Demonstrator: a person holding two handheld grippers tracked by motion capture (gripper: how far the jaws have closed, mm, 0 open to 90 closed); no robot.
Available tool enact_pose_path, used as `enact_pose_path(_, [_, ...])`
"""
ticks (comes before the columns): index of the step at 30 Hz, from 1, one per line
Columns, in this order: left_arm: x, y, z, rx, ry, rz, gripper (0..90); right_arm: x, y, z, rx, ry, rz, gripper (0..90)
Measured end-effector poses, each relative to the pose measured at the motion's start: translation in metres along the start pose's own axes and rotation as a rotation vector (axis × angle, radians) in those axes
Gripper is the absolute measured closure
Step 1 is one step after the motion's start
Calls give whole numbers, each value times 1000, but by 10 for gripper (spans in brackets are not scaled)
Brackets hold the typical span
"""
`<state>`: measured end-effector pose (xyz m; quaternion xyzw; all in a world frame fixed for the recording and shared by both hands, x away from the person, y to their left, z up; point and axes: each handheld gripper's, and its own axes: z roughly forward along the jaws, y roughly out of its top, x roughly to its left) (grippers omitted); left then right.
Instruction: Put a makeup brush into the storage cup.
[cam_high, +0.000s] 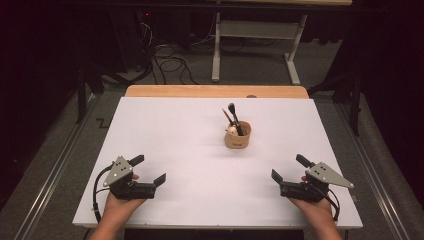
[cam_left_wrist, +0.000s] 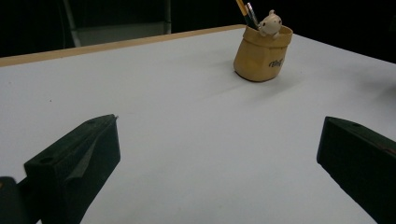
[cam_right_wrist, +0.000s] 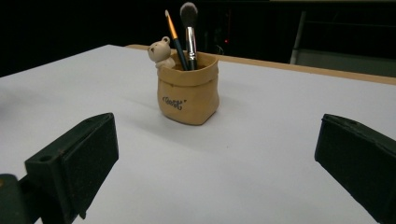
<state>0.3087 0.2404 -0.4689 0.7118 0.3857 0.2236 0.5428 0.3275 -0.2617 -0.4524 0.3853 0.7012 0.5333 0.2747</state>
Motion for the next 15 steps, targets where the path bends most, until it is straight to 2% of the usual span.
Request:
enact_pose_path(7, [0,0,-1,-4,1,-1,4,0,1,-3,-14,2,-6,4])
enact_pose_path(15, [4,1,-5,-14,9,-7,4,2,0,-1,-5,4,-12,4])
